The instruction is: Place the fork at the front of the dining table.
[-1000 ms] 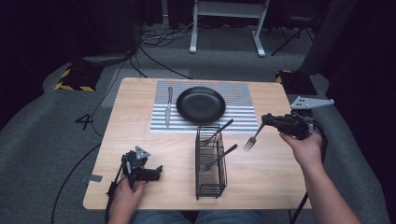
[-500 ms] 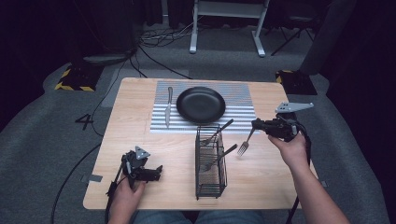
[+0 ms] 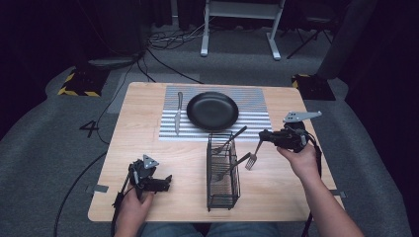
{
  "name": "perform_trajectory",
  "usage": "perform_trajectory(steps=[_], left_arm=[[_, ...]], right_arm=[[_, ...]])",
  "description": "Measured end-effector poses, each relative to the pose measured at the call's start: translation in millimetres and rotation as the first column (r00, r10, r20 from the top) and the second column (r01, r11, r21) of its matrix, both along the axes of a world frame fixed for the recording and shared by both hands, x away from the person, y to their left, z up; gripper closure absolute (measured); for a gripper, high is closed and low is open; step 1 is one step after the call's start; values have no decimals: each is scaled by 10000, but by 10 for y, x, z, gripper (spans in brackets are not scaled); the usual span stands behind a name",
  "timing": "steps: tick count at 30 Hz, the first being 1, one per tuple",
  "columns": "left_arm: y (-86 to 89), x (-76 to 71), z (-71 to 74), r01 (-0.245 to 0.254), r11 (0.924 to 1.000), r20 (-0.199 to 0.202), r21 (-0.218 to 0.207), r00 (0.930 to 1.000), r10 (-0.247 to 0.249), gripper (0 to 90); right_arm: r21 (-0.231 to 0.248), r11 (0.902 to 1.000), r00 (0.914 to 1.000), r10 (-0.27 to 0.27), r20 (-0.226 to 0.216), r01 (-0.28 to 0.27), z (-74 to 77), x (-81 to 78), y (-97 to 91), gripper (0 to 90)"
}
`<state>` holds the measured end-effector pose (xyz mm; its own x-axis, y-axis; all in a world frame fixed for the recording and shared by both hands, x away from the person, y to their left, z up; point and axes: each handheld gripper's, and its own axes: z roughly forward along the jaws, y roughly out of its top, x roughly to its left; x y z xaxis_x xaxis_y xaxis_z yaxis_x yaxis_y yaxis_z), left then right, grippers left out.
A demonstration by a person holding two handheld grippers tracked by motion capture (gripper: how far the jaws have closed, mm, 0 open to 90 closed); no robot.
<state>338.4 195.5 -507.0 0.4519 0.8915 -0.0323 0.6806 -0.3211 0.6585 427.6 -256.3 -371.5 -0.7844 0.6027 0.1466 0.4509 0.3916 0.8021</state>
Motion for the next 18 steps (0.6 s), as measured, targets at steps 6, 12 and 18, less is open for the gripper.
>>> perform_trajectory(steps=[6,12,18], left_arm=[[0,0,0,-4,10000,2,7,10000,4,2],[1,-2,0,-8,10000,5,10,10000,8,2],[3,-6,0,-17,10000,15,22,10000,17,2]], right_arm=[[-33,10000,10000,44,79,-44,-1,19,35,855],[170,9998,9999,-64,-99,66,-19,114,-22,778],[207,9991,9991,-353,-234,358,-87,244,-73,653]])
